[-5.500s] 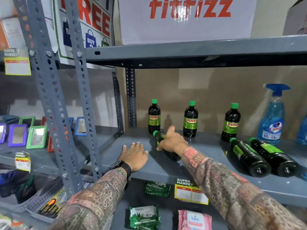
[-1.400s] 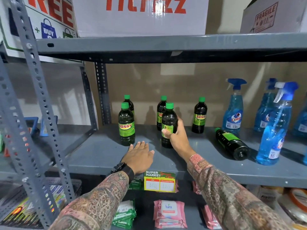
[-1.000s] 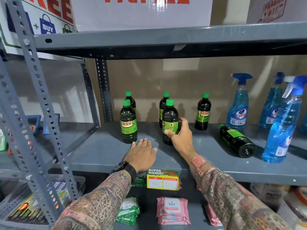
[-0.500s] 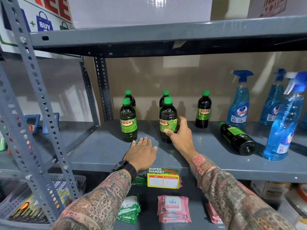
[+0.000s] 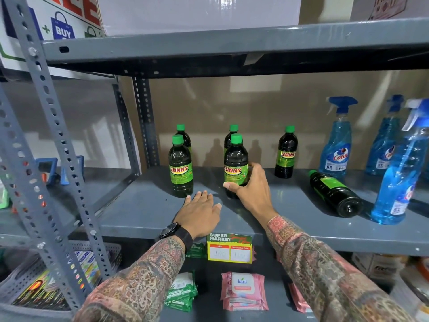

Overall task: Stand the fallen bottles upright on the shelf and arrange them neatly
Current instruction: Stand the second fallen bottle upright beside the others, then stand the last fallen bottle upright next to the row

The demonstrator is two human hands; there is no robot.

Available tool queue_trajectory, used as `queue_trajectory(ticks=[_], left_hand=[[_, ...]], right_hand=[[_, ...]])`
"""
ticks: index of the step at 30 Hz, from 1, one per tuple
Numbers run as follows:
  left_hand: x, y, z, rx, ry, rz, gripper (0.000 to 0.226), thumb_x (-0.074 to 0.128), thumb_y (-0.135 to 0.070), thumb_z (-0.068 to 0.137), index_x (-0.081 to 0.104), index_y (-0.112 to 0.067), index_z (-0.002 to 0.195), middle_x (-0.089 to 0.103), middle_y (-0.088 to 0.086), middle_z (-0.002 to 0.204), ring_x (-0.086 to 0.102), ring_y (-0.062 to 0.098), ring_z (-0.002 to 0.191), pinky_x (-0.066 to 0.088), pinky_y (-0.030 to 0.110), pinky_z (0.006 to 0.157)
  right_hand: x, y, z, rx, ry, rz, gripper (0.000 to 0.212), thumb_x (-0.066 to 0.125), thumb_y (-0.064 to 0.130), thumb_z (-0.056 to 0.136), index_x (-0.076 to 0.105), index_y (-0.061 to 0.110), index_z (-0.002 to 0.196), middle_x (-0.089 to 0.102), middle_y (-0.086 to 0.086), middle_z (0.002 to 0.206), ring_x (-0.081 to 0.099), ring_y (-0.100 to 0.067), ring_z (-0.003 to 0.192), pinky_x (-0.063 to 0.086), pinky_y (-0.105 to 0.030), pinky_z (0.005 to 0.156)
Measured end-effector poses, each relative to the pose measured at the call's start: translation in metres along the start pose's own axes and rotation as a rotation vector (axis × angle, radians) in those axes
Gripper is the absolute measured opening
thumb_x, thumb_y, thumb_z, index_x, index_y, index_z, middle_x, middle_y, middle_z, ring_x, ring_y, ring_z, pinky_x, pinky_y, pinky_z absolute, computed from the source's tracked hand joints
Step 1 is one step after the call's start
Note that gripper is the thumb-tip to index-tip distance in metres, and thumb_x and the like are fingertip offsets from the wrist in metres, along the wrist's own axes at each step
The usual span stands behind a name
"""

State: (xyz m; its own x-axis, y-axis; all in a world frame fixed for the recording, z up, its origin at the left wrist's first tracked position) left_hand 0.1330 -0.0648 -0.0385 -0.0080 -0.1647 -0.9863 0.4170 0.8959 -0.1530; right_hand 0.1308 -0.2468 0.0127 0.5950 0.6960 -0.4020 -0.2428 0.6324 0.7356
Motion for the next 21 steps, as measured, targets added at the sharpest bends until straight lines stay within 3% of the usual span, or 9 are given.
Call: queue_trajectory(ticks=[9,13,15,18,21], left_hand=[[-0.001,-0.001,-0.002,0.002,0.01,0.001,0.067,0.014,-0.047,0.106,0.012,-0.009,0.161,0.007,0.006,0.172,0.005,0.021,0.158,0.002,0.047,0.128],[0.0,-0.002,-0.001,0.006,0.014,-0.007,0.067,0.014,-0.047,0.106,0.011,-0.01,0.162,0.006,0.006,0.172,0.004,0.021,0.158,0.001,0.046,0.128],[0.0,-0.002,0.001,0.009,0.016,-0.018,0.067,0.014,-0.046,0.106,0.011,-0.009,0.162,0.006,0.007,0.172,0.004,0.022,0.158,0.001,0.047,0.127],[0.001,-0.001,0.002,0.011,0.018,-0.014,0.067,0.014,-0.047,0.106,0.011,-0.009,0.162,0.006,0.007,0.172,0.004,0.022,0.158,0.001,0.046,0.127],[0.002,0.001,0.002,0.004,0.018,-0.01,0.067,0.014,-0.047,0.106,0.011,-0.009,0.162,0.006,0.007,0.172,0.004,0.021,0.158,0.0,0.046,0.127]], right_hand=[[0.009,0.008,-0.004,-0.039,0.105,0.011,0.062,0.083,0.028,0.083,0.051,0.022,0.136,0.062,0.011,0.11,0.064,-0.019,0.111,0.042,-0.027,0.086],[-0.006,0.014,-0.007,-0.034,0.099,-0.027,0.065,0.07,0.046,0.093,0.046,0.016,0.145,0.063,-0.009,0.138,0.058,-0.029,0.13,0.046,-0.037,0.1],[-0.03,0.016,-0.004,-0.057,0.047,-0.21,0.068,0.059,0.048,0.1,0.041,0.006,0.15,0.056,-0.02,0.145,0.052,-0.037,0.135,0.043,-0.044,0.107],[-0.076,0.012,0.011,-0.062,0.022,-0.672,0.06,0.073,0.038,0.091,0.047,0.004,0.134,0.059,-0.022,0.13,0.058,-0.042,0.121,0.047,-0.051,0.102],[-0.123,-0.022,0.023,0.201,0.111,-1.053,0.062,0.073,0.04,0.087,0.05,0.009,0.136,0.056,-0.019,0.134,0.054,-0.042,0.128,0.042,-0.058,0.11]])
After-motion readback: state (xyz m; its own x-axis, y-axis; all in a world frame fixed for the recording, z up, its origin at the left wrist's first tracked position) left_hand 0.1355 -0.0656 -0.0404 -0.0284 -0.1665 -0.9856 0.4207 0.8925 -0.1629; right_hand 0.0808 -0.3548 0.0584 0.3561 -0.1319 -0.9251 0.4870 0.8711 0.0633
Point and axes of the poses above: each hand's wrist, its own z-axis towards the middle knuckle, its own x-axis out of the palm, y = z × x, the point moved 10 cm from there along z, towards the middle knuckle
